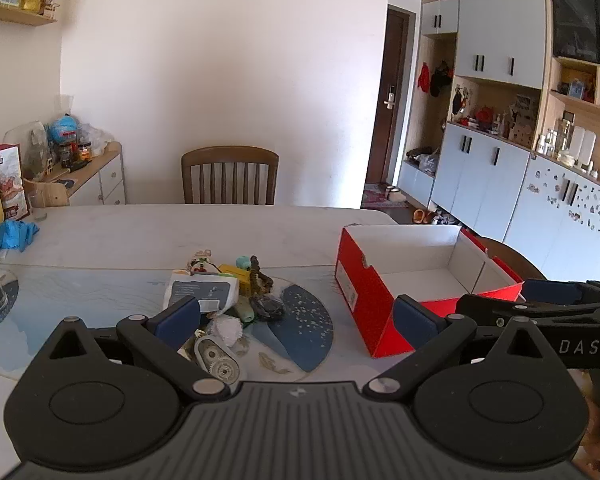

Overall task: Organize objects
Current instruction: 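Reach both tools into the pile toward the foil bag and tape dispenser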

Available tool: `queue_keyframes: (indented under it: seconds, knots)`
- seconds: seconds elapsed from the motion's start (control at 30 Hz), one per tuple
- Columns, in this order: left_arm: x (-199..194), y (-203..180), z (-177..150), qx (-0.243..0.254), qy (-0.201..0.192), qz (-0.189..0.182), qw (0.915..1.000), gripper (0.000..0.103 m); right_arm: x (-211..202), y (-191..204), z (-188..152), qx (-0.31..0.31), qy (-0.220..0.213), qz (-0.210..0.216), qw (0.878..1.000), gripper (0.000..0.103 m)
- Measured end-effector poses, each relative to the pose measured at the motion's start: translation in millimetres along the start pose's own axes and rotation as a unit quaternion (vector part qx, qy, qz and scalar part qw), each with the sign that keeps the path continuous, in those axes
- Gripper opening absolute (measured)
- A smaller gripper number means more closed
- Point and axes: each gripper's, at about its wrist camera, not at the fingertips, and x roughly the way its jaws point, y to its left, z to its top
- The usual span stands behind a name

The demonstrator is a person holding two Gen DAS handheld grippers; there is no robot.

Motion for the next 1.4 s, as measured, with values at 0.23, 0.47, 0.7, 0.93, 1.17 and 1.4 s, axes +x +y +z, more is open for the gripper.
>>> queue_keyframes:
  seconds: [0.23, 0.47, 0.7, 0.93, 1.17, 1.4]
  knots:
    - [13.0, 21.0, 4.3, -0.006, 0.009, 0.018, 0.9998, 0.103, 20.3, 20.5, 5.1, -0.016, 0.008, 0.015, 1.000, 0.101]
    - [34.3, 52.3, 6.6, -0.018, 0.021, 0.021, 0.9994, 0.103, 51.4, 42.8, 6.9, -0.035, 0.031, 0.034, 0.998, 0.099]
    - [71.8, 94.3, 4.1, -0.030, 0.048, 0.035, 0.9978, 0.102, 93.4, 66.9, 0.1, -0.061, 0.079, 0.055, 0.993, 0.095]
    - [122.3, 127.5, -12.2, -0.031, 0.099, 0.030, 0.9942, 0.102, 137.6, 90.9, -12.9, -0.086, 0.125, 0.078, 0.985, 0.087]
    - [161.2, 149.1, -29.5, -0.032, 0.131, 0.021, 0.9906, 0.100, 182.0, 113.3, -29.6, -0.114, 0.170, 0.092, 0.975, 0.080]
    - [193.3, 170.4, -45.7, -0.035, 0.166, 0.025, 0.9852, 0.091, 212.7, 126.9, -39.9, -0.132, 0.192, 0.090, 0.968, 0.072]
